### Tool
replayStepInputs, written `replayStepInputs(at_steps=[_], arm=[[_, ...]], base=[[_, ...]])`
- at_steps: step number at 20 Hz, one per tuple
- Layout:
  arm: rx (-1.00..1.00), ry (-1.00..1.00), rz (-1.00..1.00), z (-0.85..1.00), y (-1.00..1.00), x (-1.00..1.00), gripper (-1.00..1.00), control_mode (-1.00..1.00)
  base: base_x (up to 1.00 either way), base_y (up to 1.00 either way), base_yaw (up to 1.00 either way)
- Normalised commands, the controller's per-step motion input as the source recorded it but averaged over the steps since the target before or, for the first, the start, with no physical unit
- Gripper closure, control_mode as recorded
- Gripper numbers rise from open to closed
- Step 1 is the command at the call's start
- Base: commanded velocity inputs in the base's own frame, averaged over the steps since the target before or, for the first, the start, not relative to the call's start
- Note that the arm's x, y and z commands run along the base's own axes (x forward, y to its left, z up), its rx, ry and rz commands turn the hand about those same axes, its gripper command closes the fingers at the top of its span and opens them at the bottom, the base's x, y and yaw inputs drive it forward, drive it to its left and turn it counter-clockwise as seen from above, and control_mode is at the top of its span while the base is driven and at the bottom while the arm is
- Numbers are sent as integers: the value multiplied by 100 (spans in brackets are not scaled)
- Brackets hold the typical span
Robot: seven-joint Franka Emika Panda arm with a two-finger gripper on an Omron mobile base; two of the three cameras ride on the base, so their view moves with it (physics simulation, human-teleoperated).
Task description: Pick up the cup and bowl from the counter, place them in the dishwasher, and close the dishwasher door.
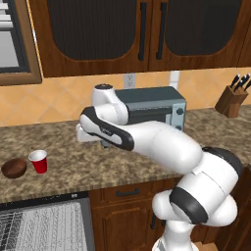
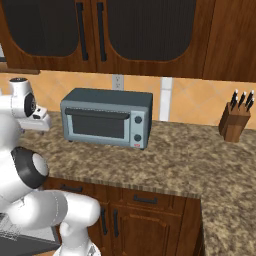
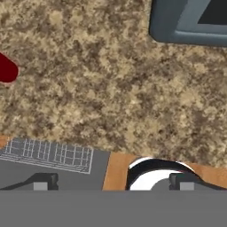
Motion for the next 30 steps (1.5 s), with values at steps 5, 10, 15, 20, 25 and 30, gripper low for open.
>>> replayStepInputs(at_steps=[5, 10, 15, 20, 25, 30], arm=[[0, 13, -8, -44, 1, 2, -100, -100], [0, 18, -13, -44, 7, 10, -100, -100], [0, 18, -15, -18, 25, 8, -100, -100], [0, -3, 0, 0, 31, 0, -100, -100], [0, -9, 5, -1, 34, 6, -100, -100], [0, -4, 5, -2, 54, 43, -100, -100]], base=[[0, 0, 0], [0, 0, 0], [0, 0, 0], [0, 0, 0], [0, 0, 0], [0, 0, 0]])
